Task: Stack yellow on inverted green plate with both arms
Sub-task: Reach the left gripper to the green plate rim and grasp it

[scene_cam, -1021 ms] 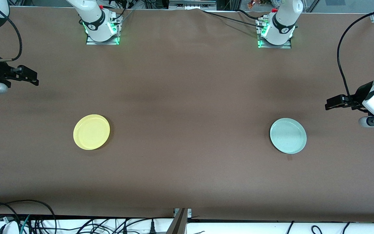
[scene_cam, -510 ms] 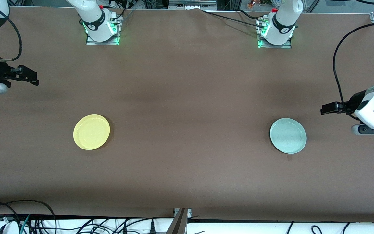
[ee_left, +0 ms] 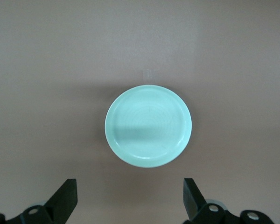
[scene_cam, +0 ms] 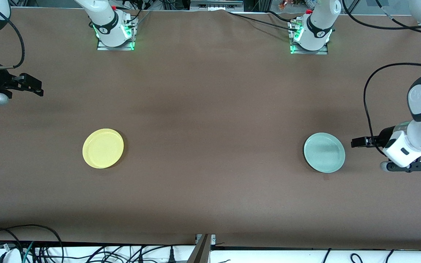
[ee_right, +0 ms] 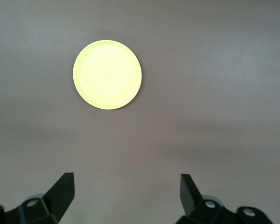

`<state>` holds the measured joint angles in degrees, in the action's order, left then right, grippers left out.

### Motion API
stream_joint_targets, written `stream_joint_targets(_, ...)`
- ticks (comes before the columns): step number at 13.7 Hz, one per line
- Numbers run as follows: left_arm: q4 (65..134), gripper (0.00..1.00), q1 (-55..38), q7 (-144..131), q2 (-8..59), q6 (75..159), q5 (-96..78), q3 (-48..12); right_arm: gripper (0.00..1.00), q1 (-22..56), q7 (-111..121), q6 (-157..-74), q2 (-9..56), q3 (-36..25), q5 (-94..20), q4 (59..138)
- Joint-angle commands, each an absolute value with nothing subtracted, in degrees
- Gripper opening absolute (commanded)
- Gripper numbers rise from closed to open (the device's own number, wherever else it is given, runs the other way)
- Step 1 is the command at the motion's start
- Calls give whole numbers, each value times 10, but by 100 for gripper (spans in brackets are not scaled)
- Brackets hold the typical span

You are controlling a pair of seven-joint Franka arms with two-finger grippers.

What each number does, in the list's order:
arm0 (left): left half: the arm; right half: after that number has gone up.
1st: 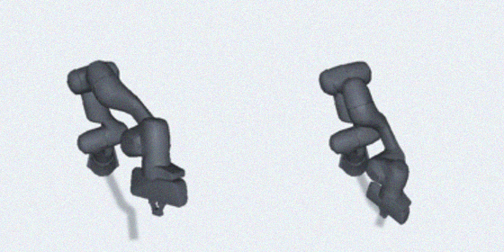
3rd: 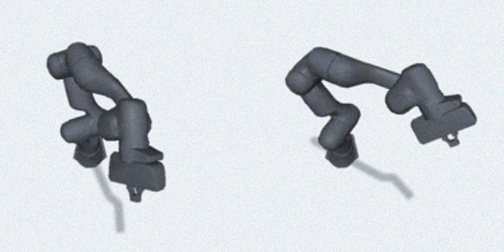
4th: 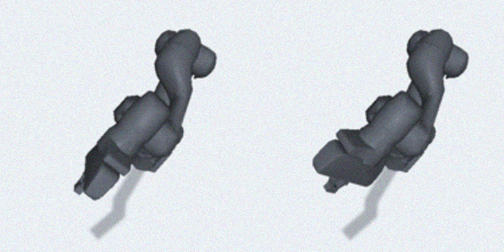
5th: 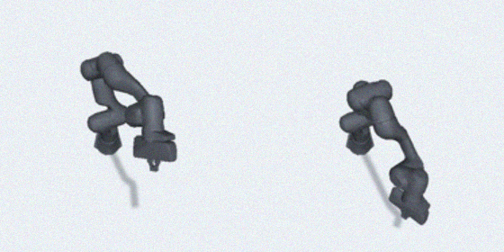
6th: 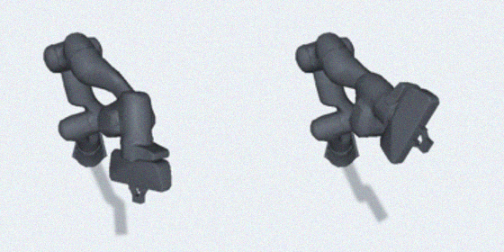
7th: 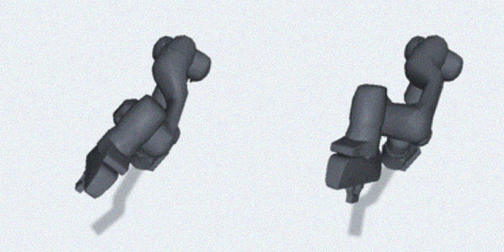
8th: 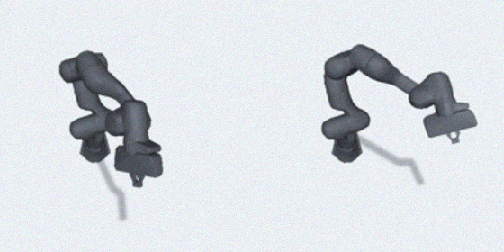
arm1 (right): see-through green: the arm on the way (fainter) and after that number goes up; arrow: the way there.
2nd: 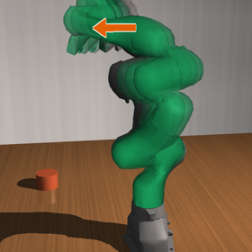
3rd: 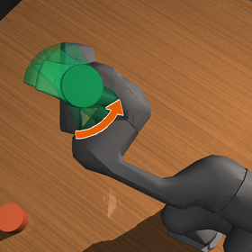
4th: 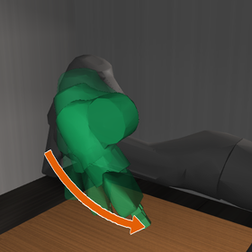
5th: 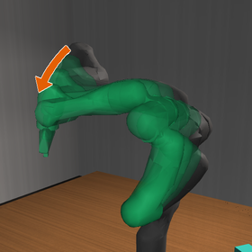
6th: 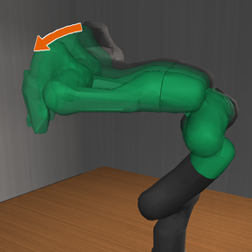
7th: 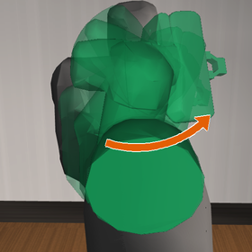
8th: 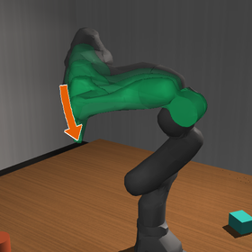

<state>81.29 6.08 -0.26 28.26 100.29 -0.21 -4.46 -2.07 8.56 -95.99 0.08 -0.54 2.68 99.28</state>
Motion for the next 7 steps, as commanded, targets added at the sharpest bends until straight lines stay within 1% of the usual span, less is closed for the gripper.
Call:
stream_joint_targets(1,817,100,63,32,315,1041,9,-47,100,-22,76,-950,-8,-4,33,991)
stream_joint_targets(3,834,100,86,63,334,1079,4,-47,100,-22,76,-950,-8,-4,33,991)
stream_joint_targets(7,930,100,119,141,330,1196,-50,-45,100,-22,75,-950,-8,-4,33,992)
